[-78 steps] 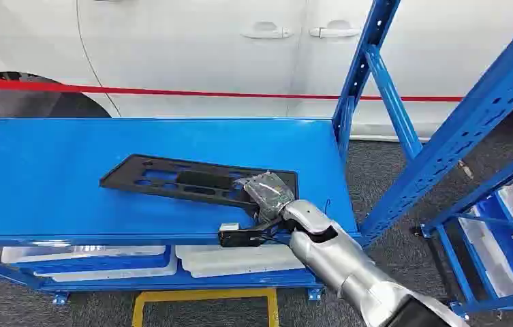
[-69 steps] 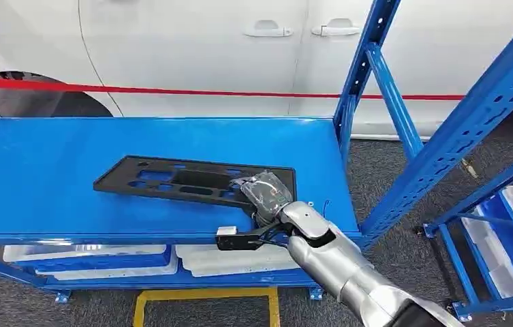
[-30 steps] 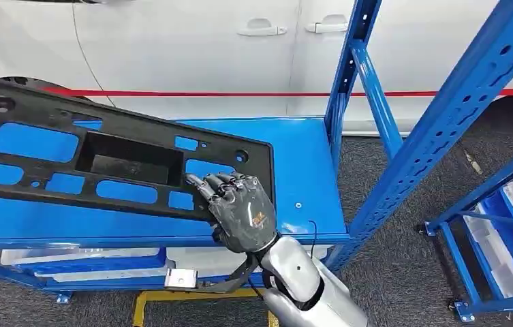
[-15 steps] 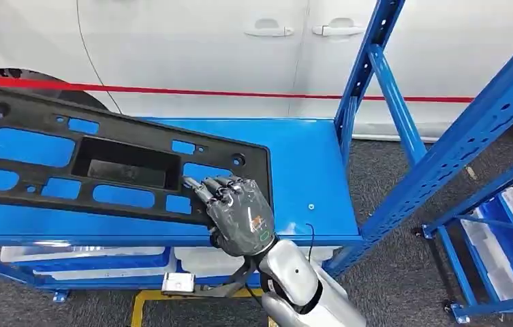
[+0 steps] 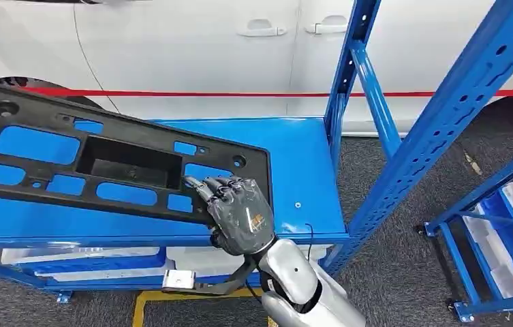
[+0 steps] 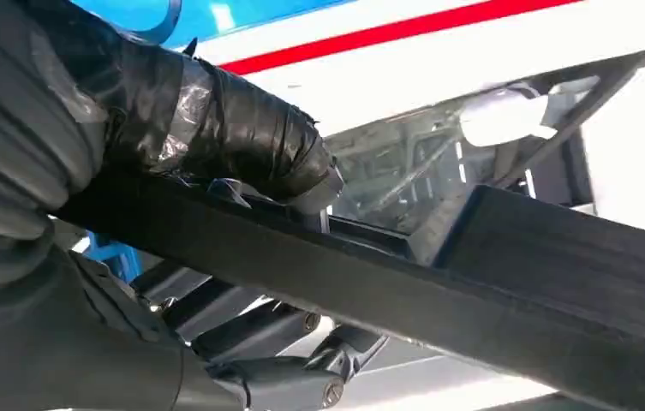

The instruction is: Take the parts from the cabinet and place them on the table.

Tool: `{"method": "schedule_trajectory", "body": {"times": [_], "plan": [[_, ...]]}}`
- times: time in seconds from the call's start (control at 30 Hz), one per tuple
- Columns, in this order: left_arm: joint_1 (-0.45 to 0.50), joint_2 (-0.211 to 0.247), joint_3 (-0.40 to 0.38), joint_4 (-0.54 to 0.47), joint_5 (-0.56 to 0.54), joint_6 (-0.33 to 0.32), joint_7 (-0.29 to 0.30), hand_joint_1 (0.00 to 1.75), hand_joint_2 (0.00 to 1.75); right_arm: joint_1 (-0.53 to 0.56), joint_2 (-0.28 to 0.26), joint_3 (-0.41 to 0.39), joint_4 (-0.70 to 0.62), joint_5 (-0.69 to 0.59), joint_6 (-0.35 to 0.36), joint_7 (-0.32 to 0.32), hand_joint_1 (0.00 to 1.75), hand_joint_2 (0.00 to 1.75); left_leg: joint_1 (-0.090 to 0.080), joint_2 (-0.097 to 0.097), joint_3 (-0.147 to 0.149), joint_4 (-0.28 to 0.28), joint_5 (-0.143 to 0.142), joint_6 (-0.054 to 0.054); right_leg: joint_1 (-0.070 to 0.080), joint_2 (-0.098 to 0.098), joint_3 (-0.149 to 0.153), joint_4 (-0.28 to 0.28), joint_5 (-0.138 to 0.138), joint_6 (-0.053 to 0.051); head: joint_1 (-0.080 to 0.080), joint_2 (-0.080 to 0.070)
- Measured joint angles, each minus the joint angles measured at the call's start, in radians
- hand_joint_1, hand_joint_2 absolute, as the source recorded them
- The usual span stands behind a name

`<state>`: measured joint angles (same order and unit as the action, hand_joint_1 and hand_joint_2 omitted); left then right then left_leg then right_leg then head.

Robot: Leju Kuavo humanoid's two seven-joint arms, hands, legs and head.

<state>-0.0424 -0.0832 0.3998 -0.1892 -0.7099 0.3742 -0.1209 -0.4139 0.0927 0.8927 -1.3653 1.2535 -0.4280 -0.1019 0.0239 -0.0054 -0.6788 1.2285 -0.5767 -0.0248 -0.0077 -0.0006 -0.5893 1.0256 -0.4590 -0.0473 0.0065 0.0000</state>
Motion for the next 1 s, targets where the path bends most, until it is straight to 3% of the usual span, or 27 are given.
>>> {"method": "schedule_trajectory", "body": {"times": [0.03, 0.07, 0.13, 0.2, 0.23, 0.27, 0.37, 0.4, 0.43, 0.5, 0.53, 0.57, 0.6, 0.63, 0.7, 0.73, 0.8, 0.87, 0.9, 0.93, 1.0], "plan": [[0.001, 0.000, 0.000, 0.000, 0.000, 0.000, 0.000, 0.00, 1.75, 0.001, 0.000, 0.000, 0.003, 0.000, 0.000, 0.000, 1.75, 1.75, 0.000, 0.000, -0.034, 0.074, -0.024, -0.003, 0.002, 0.000, -0.001, 0.001, 0.000, 0.000, 0.000, 0.000], [0.002, 0.000, 0.001, 0.000, -0.001, 0.000, 0.000, 0.00, 1.75, 0.002, 0.000, 0.000, 0.006, 0.000, 0.000, 0.001, 1.75, 1.75, 0.000, 0.000, -0.045, 0.097, -0.020, -0.004, 0.002, 0.000, -0.001, 0.002, 0.000, 0.000, 0.000, 0.000], [0.002, 0.000, 0.002, 0.000, -0.002, 0.001, 0.000, 0.00, 1.75, 0.002, 0.000, 0.000, 0.008, 0.000, 0.000, 0.003, 1.75, 1.75, 0.000, 0.000, -0.003, 0.009, 0.047, -0.004, 0.001, 0.001, -0.001, 0.006, -0.001, 0.000, 0.000, 0.000], [0.002, 0.000, 0.004, 0.000, -0.004, 0.004, -0.002, 0.00, 1.75, 0.001, 0.002, 0.000, 0.008, 0.000, 0.000, 0.003, 1.75, 1.75, 0.001, 0.002, 0.088, -0.177, 0.129, 0.001, 0.001, 0.002, -0.001, 0.013, -0.005, 0.005, 0.000, 0.000], [0.000, 0.000, 0.005, 0.000, -0.006, 0.004, -0.002, 0.00, 1.75, 0.000, 0.002, 0.000, 0.008, 0.000, 0.000, 0.006, 1.75, 1.75, -0.006, 0.000, 0.103, -0.205, 0.111, 0.003, 0.010, 0.002, -0.006, 0.019, -0.008, 0.011, 0.000, 0.000], [-0.001, -0.001, 0.005, 0.000, -0.010, 0.005, -0.002, 0.00, 1.75, 0.000, 0.002, 0.000, 0.008, 0.000, 0.001, 0.006, 1.75, 1.75, -0.005, -0.002, 0.097, -0.205, 0.117, 0.013, 0.009, 0.003, -0.010, 0.020, -0.006, 0.016, 0.002, 0.000], [0.002, -0.002, 0.007, 0.000, -0.016, 0.006, -0.002, 0.00, 1.75, 0.000, 0.002, 0.000, 0.008, 0.000, 0.002, 0.006, 1.75, 1.75, -0.004, -0.001, 0.095, -0.209, 0.124, 0.029, 0.010, 0.003, -0.008, 0.015, 0.000, 0.029, 0.002, 0.000], [0.001, -0.004, 0.007, 0.000, -0.016, 0.007, -0.001, 0.00, 1.75, 0.000, 0.002, 0.000, 0.008, -0.001, 0.002, 0.006, 1.75, 1.75, 0.001, 0.003, 0.096, -0.216, 0.131, 0.039, 0.006, 0.004, -0.011, 0.027, -0.014, 0.034, 0.001, 0.000], [0.001, -0.005, 0.008, 0.000, -0.020, 0.012, 0.002, 0.00, 1.75, -0.002, 0.002, 0.000, 0.008, -0.002, 0.003, 0.006, 1.75, 1.75, 0.001, 0.003, 0.094, -0.217, 0.136, 0.047, 0.006, 0.003, -0.025, 0.060, -0.047, 0.038, 0.004, 0.000], [0.001, -0.004, 0.010, 0.000, -0.024, 0.022, 0.005, 0.00, 1.75, -0.004, 0.002, 0.000, 0.012, -0.002, 0.006, 0.006, 1.75, 1.75, -0.001, 0.004, 0.087, -0.216, 0.139, 0.052, 0.002, 0.003, -0.085, 0.207, -0.134, 0.044, 0.003, 0.000], [0.001, -0.003, 0.010, 0.000, -0.023, 0.024, 0.008, 0.00, 1.75, -0.003, 0.002, 0.000, 0.016, -0.002, 0.007, 0.006, 1.75, 1.75, -0.002, 0.005, 0.082, -0.214, 0.141, 0.053, 0.001, 0.003, -0.114, 0.278, -0.163, 0.046, 0.003, 0.000], [0.001, -0.003, 0.011, 0.000, -0.026, 0.024, 0.008, 0.00, 1.75, -0.003, 0.002, 0.000, 0.019, -0.002, 0.009, 0.006, 1.75, 1.75, -0.002, 0.005, 0.077, -0.211, 0.142, 0.053, 0.001, 0.003, -0.130, 0.322, -0.171, 0.047, 0.003, 0.000], [0.001, -0.003, 0.011, 0.000, -0.028, 0.024, 0.008, 0.00, 1.75, -0.003, 0.002, 0.000, 0.023, -0.002, 0.013, 0.007, 1.75, 1.75, -0.002, 0.005, 0.074, -0.209, 0.142, 0.053, 0.001, 0.003, -0.119, 0.309, -0.155, 0.046, 0.004, 0.000], [0.001, -0.003, 0.011, 0.000, -0.032, 0.024, 0.008, 0.00, 1.75, -0.003, 0.002, 0.000, 0.026, -0.003, 0.015, 0.009, 1.75, 1.75, -0.003, 0.004, 0.073, -0.207, 0.143, 0.052, 0.001, 0.003, -0.085, 0.251, -0.119, 0.043, 0.003, 0.000], [0.001, -0.005, 0.011, 0.000, -0.034, 0.024, 0.008, 0.00, 1.75, -0.006, 0.002, 0.000, 0.028, -0.003, 0.018, 0.008, 1.75, 1.75, -0.003, 0.003, 0.073, -0.205, 0.145, 0.049, 0.003, 0.003, 0.014, 0.076, -0.043, 0.030, 0.003, 0.000], [0.001, -0.007, 0.011, 0.000, -0.035, 0.025, 0.008, 0.00, 1.75, -0.009, 0.002, -0.001, 0.030, -0.003, 0.018, 0.008, 1.75, 1.75, -0.005, 0.003, 0.070, -0.205, 0.148, 0.043, 0.007, 0.003, 0.038, 0.021, -0.051, 0.024, 0.003, 0.000], [0.000, -0.008, 0.011, 0.000, -0.037, 0.026, 0.008, 0.00, 1.75, -0.014, 0.003, -0.002, 0.033, -0.003, 0.019, 0.008, 1.75, 1.75, -0.009, 0.003, 0.064, -0.204, 0.155, 0.029, 0.013, 0.003, 0.030, 0.017, -0.039, 0.024, 0.003, 0.000], [0.000, -0.008, 0.011, 0.000, -0.037, 0.027, 0.008, 0.00, 1.75, -0.014, 0.003, -0.003, 0.038, -0.003, 0.020, 0.011, 1.75, 1.75, -0.007, 0.004, 0.064, -0.210, 0.164, 0.016, 0.015, 0.004, 0.027, 0.015, -0.030, 0.015, 0.003, 0.000], [0.001, -0.007, 0.011, 0.000, -0.039, 0.028, 0.008, 0.00, 1.75, -0.015, 0.003, -0.004, 0.040, -0.003, 0.020, 0.011, 1.75, 1.75, -0.004, 0.003, 0.060, -0.205, 0.157, 0.011, 0.002, 0.000, 0.026, 0.003, -0.018, 0.008, 0.003, 0.000], [0.000, -0.007, 0.011, 0.000, -0.040, 0.030, 0.008, 0.00, 1.75, -0.016, 0.004, -0.004, 0.041, -0.003, 0.021, 0.011, 1.75, 1.75, -0.004, 0.004, 0.049, -0.182, 0.127, 0.007, 0.002, -0.001, 0.022, 0.000, -0.011, 0.003, 0.002, 0.000], [0.001, -0.007, 0.012, 0.000, -0.043, 0.033, 0.008, 0.00, 1.75, -0.018, 0.009, -0.004, 0.044, -0.004, 0.022, 0.011, 1.75, 1.75, -0.001, 0.004, -0.002, -0.044, 0.029, -0.001, 0.004, -0.003, 0.006, 0.000, -0.001, -0.006, 0.000, 0.000]]}}
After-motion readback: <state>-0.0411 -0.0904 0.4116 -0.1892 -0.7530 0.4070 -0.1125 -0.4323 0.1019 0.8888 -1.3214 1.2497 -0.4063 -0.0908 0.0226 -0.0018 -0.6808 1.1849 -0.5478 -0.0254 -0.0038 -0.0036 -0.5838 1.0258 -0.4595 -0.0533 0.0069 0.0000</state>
